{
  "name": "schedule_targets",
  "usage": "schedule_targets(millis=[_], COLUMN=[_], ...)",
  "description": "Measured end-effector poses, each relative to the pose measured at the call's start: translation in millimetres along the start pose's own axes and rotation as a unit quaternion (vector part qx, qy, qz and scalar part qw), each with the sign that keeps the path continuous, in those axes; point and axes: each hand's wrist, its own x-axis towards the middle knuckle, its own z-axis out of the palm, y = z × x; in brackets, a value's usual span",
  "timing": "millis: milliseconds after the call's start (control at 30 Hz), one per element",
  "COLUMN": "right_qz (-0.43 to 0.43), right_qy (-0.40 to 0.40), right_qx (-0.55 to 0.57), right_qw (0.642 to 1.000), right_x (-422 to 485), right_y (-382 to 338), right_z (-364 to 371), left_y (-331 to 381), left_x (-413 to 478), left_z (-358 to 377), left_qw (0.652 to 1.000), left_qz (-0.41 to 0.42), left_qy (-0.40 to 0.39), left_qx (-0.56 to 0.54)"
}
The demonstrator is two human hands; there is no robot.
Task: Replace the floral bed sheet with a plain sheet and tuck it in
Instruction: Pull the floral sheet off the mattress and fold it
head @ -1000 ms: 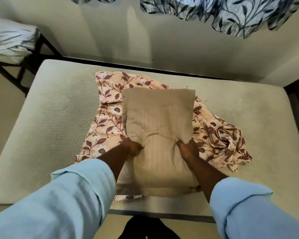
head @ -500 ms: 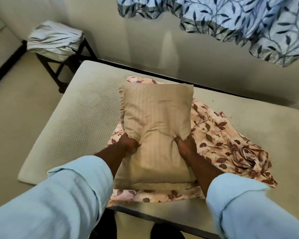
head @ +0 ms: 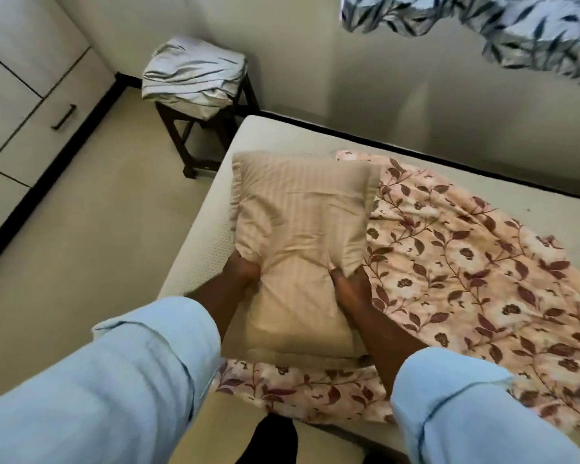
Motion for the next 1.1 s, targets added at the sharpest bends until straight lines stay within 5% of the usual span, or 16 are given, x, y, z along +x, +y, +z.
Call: schedule_targets(millis=[433, 567, 733, 967, 1100], right_qz=[-0.015, 0.023, 0.103, 0.149, 0.122], right_qy=[-0.048, -0.096, -0.168, -0.197, -0.173], right_qx=[0.038, 0.030, -0.006, 0.011, 0.017], right_qw=[0.998, 0.995, 0.980, 0.969, 0.977], right_x=[-3.1, -1.0, 32.2, 95.1, 28.8], right_y=[-35.2, -31.5, 9.2, 89.8, 21.8], right_z=[144.0, 168.2, 198.4, 216.5, 164.0], left_y=[-15.9, -26.7, -48.0, -44.7, -36.6], left_x=[92.1, 106.8, 109.6, 103.4, 91.4], left_z=[-96.4, -101.6, -80.9, -53.1, -40.2], left_qw=[0.991, 0.989, 0.982, 0.967, 0.964], left_qz=[0.022, 0.028, 0.066, 0.099, 0.113], left_qy=[0.117, 0.095, -0.039, -0.027, -0.013], left_qx=[0.059, 0.109, 0.175, 0.234, 0.242])
